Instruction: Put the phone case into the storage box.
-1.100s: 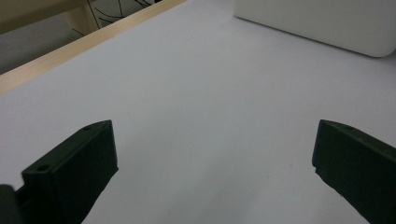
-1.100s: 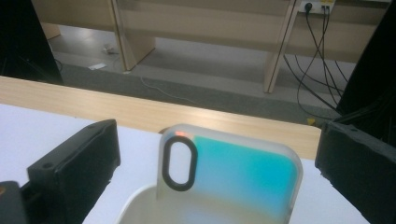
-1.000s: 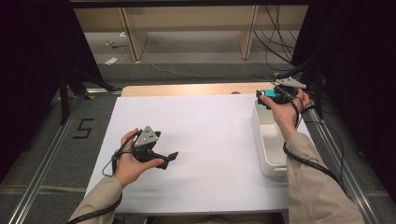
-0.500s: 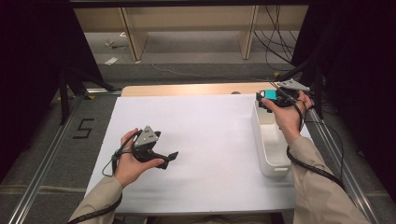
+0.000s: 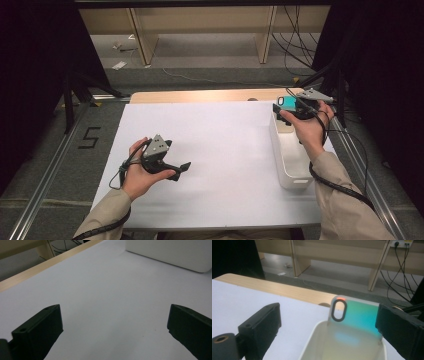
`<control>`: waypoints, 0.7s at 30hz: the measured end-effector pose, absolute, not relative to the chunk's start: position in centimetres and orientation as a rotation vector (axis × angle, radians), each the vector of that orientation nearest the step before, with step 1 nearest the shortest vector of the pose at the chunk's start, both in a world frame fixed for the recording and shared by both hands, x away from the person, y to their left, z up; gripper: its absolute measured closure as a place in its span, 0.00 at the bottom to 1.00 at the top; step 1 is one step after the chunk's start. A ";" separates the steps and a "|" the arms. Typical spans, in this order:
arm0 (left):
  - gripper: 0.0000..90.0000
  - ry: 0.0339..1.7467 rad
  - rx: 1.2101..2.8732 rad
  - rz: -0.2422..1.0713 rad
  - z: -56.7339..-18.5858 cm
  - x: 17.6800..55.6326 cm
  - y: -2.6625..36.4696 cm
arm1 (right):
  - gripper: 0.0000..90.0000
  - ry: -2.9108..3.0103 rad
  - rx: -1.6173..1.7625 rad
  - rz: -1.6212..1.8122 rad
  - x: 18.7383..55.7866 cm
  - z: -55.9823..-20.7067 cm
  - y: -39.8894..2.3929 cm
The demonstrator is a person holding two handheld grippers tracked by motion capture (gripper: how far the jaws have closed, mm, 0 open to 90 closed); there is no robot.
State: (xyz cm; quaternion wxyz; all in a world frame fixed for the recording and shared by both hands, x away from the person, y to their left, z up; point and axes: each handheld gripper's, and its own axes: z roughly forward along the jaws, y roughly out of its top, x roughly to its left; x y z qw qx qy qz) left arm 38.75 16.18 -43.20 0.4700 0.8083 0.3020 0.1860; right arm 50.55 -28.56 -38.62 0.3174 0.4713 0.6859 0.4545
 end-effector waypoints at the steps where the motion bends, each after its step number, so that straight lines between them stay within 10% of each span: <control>1: 0.00 0.739 1.981 0.455 -43.2 38.7 16.2 | 0.08 1.810 1.238 1.200 50.4 -38.6 -28.5; 21: 0.00 0.740 1.978 0.456 -43.1 38.7 16.1 | 0.09 1.872 1.214 1.236 48.5 -38.4 -28.0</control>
